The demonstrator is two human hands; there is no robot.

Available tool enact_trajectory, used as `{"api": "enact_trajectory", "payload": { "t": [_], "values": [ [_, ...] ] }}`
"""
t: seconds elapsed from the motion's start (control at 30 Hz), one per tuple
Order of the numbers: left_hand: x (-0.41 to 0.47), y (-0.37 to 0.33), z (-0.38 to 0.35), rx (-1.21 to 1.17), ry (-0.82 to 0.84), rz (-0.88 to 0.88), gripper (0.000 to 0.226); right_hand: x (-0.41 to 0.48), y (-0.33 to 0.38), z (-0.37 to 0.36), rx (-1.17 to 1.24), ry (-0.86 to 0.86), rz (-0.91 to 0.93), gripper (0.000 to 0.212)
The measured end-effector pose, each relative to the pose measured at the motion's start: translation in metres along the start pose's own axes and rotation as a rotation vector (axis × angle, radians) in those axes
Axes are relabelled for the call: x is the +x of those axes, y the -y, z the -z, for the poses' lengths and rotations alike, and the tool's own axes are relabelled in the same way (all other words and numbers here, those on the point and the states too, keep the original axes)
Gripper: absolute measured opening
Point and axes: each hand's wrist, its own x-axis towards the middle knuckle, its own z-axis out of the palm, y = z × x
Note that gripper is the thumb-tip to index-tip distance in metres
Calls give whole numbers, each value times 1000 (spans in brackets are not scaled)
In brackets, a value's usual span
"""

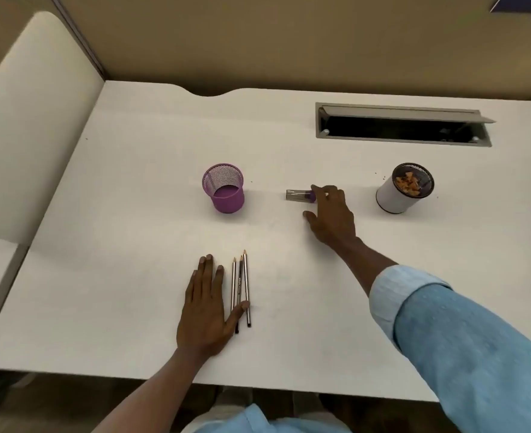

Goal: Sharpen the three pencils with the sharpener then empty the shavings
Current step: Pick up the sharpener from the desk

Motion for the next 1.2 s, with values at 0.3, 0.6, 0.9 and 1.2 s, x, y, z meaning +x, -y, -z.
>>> {"api": "enact_trajectory", "payload": {
  "t": [0.3,0.6,0.9,1.2],
  "values": [
    [1,2,-2,66,18,-3,92,19,-5,-12,17,-51,15,26],
    [1,2,-2,54,21,12,93,-22,13,7,671,-118,-221,44],
    [0,3,-5,35,0,-15,96,-112,48,29,1072,-91,-265,23],
    [-7,-25,12,-207,-106,-13,93,-172,50,11,1015,17,-134,26]
  ]
}}
